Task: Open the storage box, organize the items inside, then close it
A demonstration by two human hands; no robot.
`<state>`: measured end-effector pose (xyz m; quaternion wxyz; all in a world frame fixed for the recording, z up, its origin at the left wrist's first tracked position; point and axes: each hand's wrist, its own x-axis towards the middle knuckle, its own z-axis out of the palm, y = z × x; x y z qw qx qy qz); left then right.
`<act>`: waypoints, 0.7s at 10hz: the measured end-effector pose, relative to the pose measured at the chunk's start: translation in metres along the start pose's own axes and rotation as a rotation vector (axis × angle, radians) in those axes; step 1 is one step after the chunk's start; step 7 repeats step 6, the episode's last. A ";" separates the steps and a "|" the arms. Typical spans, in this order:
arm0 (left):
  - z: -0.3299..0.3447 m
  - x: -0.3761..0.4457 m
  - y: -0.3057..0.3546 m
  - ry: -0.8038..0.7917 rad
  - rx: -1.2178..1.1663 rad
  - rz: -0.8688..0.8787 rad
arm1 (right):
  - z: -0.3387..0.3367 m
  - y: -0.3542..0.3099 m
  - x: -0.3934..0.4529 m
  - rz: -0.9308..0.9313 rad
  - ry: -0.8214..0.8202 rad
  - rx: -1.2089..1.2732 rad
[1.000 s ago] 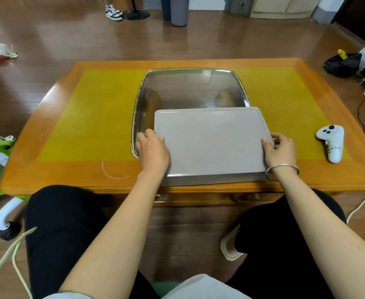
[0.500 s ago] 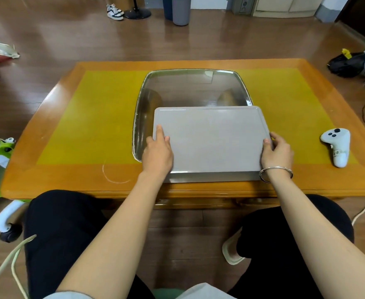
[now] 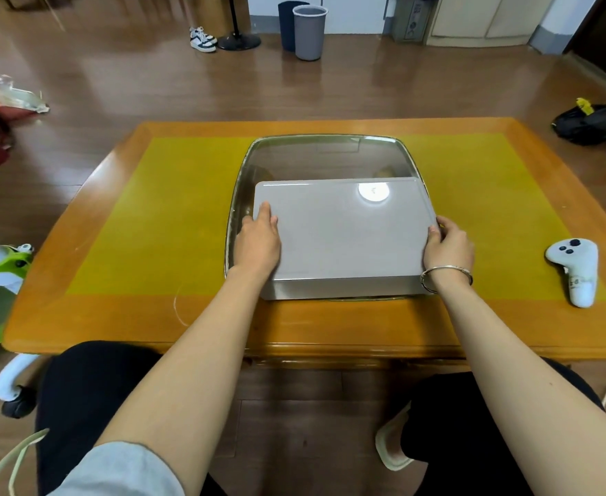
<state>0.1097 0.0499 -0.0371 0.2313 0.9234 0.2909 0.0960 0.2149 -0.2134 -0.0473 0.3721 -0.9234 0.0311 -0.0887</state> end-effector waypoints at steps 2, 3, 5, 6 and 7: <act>-0.002 0.002 0.001 -0.013 0.007 0.021 | -0.001 0.000 -0.002 0.006 0.000 -0.006; -0.003 0.002 0.000 -0.014 0.013 0.015 | -0.002 0.000 -0.003 0.007 0.015 -0.009; -0.005 0.001 -0.007 -0.073 -0.130 0.017 | -0.017 -0.006 -0.008 0.058 -0.096 -0.003; -0.026 -0.002 -0.035 -0.014 -0.254 -0.144 | -0.061 -0.016 -0.002 0.036 -0.011 0.251; -0.026 -0.002 -0.035 -0.014 -0.254 -0.144 | -0.061 -0.016 -0.002 0.036 -0.011 0.251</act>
